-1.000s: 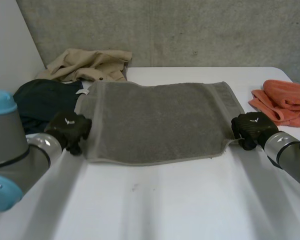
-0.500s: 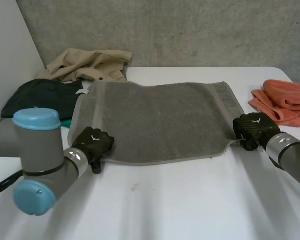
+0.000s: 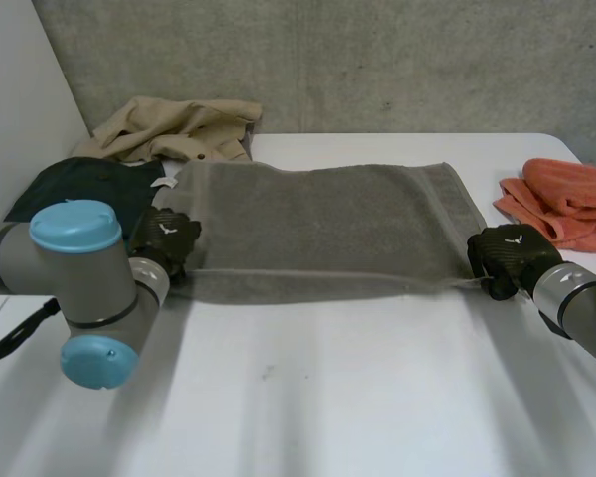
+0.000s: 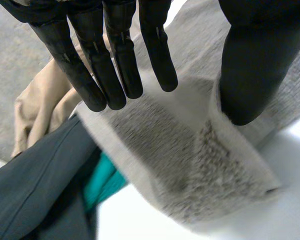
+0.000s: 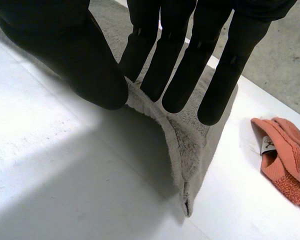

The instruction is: Fold the laundry.

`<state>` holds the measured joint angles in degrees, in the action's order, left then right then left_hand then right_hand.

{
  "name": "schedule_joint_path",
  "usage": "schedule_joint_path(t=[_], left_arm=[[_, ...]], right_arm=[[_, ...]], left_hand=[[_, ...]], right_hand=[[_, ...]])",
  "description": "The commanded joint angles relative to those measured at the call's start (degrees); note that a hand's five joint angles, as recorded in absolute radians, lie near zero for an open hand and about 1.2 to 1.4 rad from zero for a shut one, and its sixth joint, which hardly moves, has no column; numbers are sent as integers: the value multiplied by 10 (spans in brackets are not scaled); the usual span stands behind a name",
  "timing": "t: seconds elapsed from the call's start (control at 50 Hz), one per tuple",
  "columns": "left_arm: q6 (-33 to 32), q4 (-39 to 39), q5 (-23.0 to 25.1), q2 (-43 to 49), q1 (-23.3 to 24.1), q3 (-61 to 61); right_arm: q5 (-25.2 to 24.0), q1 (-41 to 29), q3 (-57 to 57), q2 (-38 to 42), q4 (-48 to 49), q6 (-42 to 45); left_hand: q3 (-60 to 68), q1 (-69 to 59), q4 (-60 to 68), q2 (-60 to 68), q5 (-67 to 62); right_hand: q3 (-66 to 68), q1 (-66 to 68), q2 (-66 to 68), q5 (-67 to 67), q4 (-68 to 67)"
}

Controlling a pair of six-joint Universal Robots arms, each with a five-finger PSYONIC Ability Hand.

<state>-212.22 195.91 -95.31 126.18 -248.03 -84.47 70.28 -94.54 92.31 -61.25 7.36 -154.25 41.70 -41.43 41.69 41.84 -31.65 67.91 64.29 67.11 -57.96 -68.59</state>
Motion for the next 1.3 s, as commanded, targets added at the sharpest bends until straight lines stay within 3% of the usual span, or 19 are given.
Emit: schedule_joint_path(t=[0.02, 0.1, 0.12, 0.16, 0.26, 0.4, 0.42, 0.46, 0.5, 0.54, 0.7, 0.88, 1.04, 1.18, 1.2, 1.22, 1.24, 1.26, 1.3], left_arm=[[-60, -10, -7, -14, -29, -17], [-99, -14, -2, -35, -36, -44], [-115, -17, 2, -47, -39, -60], [-133, -20, 11, -62, -42, -76], [-169, -42, 40, -114, -46, -132], [-196, -150, 43, -200, -47, -207], [-203, -193, 43, -216, -45, -220], [-207, -236, 43, -232, -44, -230], [-209, -313, 47, -249, -34, -230], [-209, -341, 45, -251, -26, -221], [-193, -314, 26, -205, 5, -90], [-170, -205, 0, -47, 5, 118], [-165, -197, -27, 82, 2, 281], [-165, -198, -37, 175, 8, 418], [-165, -196, -30, 183, 12, 430], [-165, -194, -24, 190, 16, 440], [-166, -192, -16, 197, 18, 448], [-167, -187, -6, 207, 24, 461], [-167, -188, -4, 212, 27, 470]], right_arm=[[0, 2, -5, -4, -10, 3], [0, 1, -5, -9, -19, 5], [0, 1, -3, -12, -24, 9], [-1, 2, -1, -19, -32, 13], [-8, 11, 3, -41, -68, 46], [-23, 60, 10, -97, -256, 243], [-20, 80, 17, -115, -329, 319], [-16, 91, 23, -125, -370, 366], [-6, 109, 36, -137, -463, 479], [-1, 110, 38, -136, -479, 505], [6, 57, -5, -92, -372, 407], [14, 9, -111, -3, -124, 259], [29, -18, -221, 115, 42, 207], [69, -36, -369, 251, 90, 204], [69, -37, -387, 268, 91, 202], [70, -38, -406, 285, 91, 198], [71, -40, -427, 302, 89, 193], [77, -45, -466, 332, 81, 184], [92, -49, -495, 352, 59, 175]], left_hand=[[22, -24, 22, 20, -22], [109, -111, 109, 107, -109], [241, -243, 241, 239, -241], [382, -385, 382, 381, -383], [383, -386, 383, 382, -384], [383, -386, 383, 382, -384], [383, -386, 383, 382, -384], [383, -386, 383, 382, -384], [383, -386, 383, 382, -384], [383, -386, 383, 382, -384], [383, -386, 383, 382, -384], [383, -386, 383, 382, -384], [383, -386, 383, 382, -384], [383, -386, 383, 382, -384], [362, -364, 362, 360, -362], [231, -234, 232, 230, -232], [29, -31, 29, 27, -29], [-317, 314, -317, -318, 316], [-317, 314, -317, -318, 316]], right_hand=[[121, 157, 129, -120, -114], [121, 157, 129, -120, -114], [121, 157, 129, -120, -114], [121, 157, 129, -120, -114], [121, 157, 129, -120, -114], [121, 157, 129, -120, -114], [121, 157, 129, -120, -114], [121, 157, 129, -120, -114], [121, 157, 129, -120, -114], [121, 157, 129, -120, -114], [121, 157, 129, -120, -114], [121, 157, 129, -120, -114], [121, 157, 129, -120, -114], [121, 157, 129, -120, -114], [121, 157, 129, -120, -114], [81, 117, 89, -80, -74], [-216, -180, -208, 217, 223], [-579, -543, -571, 580, 586], [-579, -543, -571, 580, 586]])
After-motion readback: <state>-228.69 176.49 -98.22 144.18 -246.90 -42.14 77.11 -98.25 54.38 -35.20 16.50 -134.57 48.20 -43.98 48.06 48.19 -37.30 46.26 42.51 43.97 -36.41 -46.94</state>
